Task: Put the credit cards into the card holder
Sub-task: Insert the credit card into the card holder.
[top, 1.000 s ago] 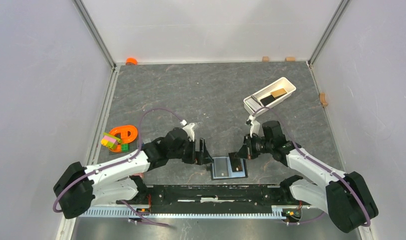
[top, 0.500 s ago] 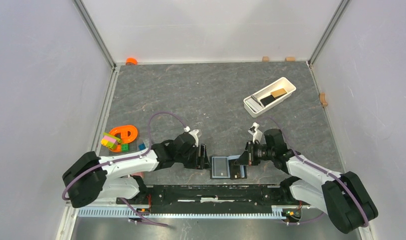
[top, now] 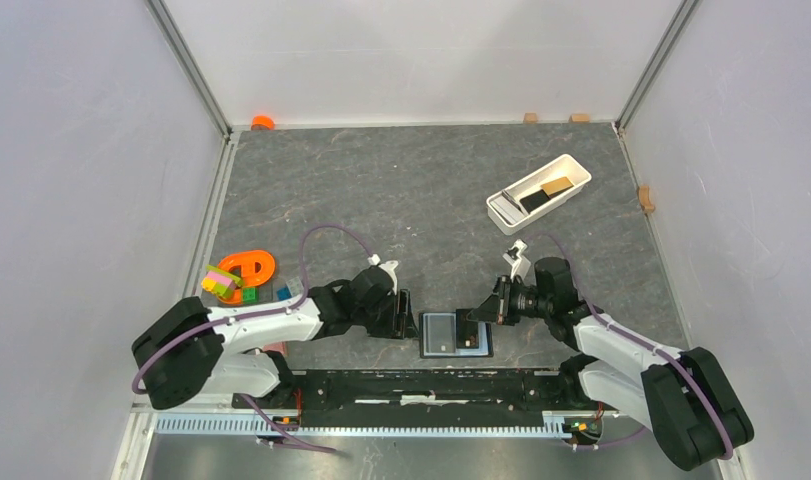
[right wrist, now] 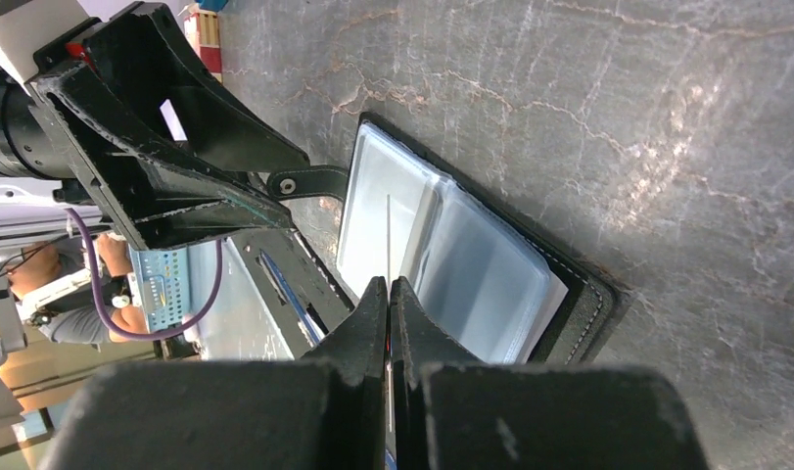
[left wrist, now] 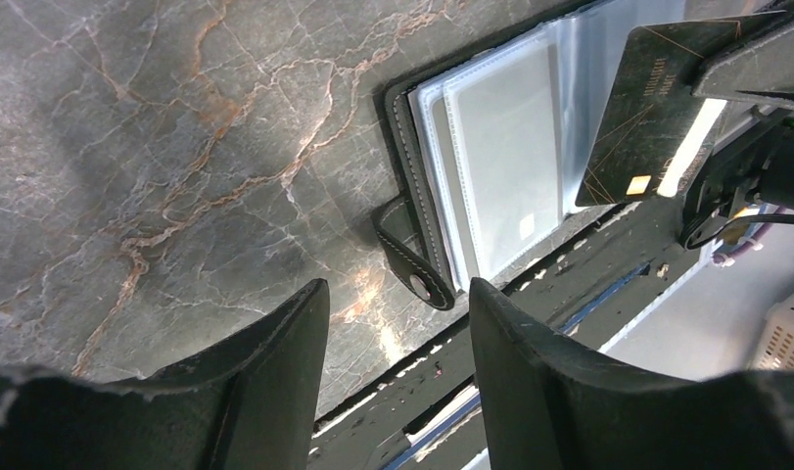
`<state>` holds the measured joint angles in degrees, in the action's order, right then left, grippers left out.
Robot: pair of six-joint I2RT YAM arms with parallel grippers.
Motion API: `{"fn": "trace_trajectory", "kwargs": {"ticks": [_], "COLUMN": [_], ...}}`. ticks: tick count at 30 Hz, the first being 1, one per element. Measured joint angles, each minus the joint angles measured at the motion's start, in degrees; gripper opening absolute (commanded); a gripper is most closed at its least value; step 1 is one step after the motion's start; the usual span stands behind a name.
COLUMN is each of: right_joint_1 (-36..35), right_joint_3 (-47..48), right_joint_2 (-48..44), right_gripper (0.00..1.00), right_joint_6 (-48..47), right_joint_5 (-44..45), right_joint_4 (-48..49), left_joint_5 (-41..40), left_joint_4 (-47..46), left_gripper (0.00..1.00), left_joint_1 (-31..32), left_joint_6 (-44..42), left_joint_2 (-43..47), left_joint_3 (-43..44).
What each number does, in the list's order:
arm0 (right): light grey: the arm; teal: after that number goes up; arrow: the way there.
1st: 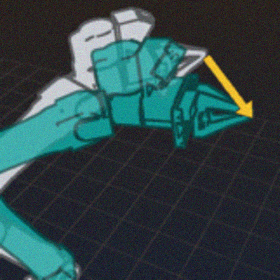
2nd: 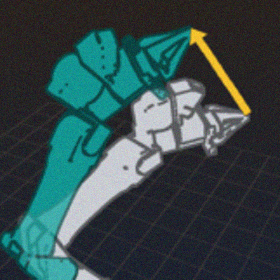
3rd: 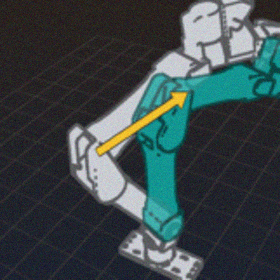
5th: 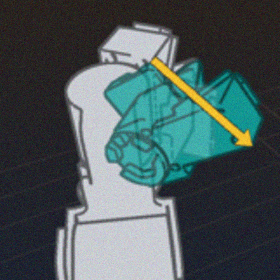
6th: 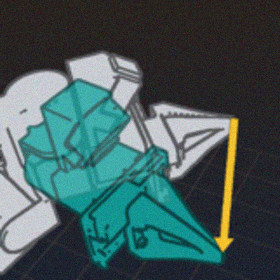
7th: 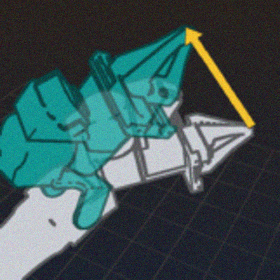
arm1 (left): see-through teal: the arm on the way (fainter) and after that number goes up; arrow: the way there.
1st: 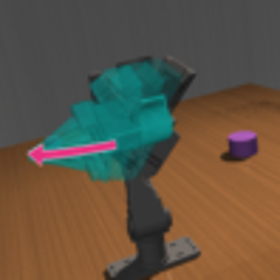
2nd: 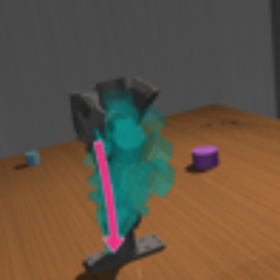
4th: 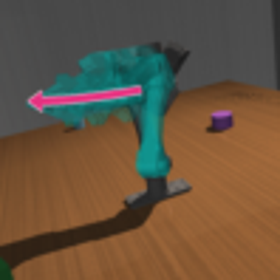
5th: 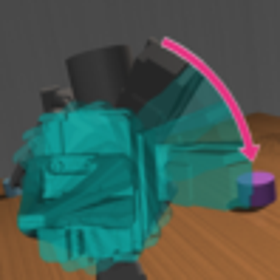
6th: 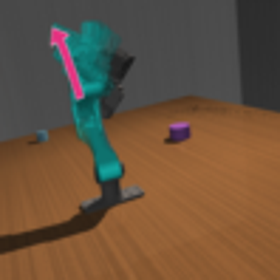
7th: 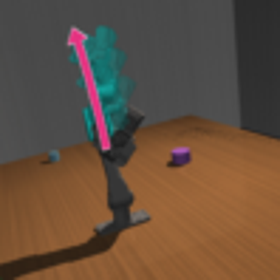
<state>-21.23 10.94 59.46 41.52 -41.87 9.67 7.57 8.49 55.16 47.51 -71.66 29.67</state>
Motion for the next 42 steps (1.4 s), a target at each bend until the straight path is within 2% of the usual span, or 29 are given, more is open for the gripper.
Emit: {"fn": "trace_trajectory", "kwargs": {"ticks": [13,29,37,42], "right_joint_1": [-0.02,-0.02,-0.02,-0.20], "right_joint_3": [-5.51,-7.32,-7.32,-7.32], "right_joint_2": [1.05,2.16,2.67,4.20], "right_gripper": [0.00,0.00,0.00,0.00], "right_joint_6": [5.05,9.75,9.18,9.18], "right_joint_5": [0.15,1.27,3.26,3.65], "right_joint_4": [7.08,14.67,14.60,14.82], "left_joint_5": [0.04,-0.20,-1.05,-1.29], "left_joint_4": [-0.94,-1.29,-1.27,-1.29], "left_gripper": [0.51,0.28,0.19,0.08], "left_joint_1": [0.00,0.00,0.00,0.00], "left_joint_6": [0.02,0.00,0.00,0.02], "left_joint_2": [-3.13,-4.35,-4.44,-4.55], "left_joint_3": [0.00,-0.07,-0.28,-0.28]}}
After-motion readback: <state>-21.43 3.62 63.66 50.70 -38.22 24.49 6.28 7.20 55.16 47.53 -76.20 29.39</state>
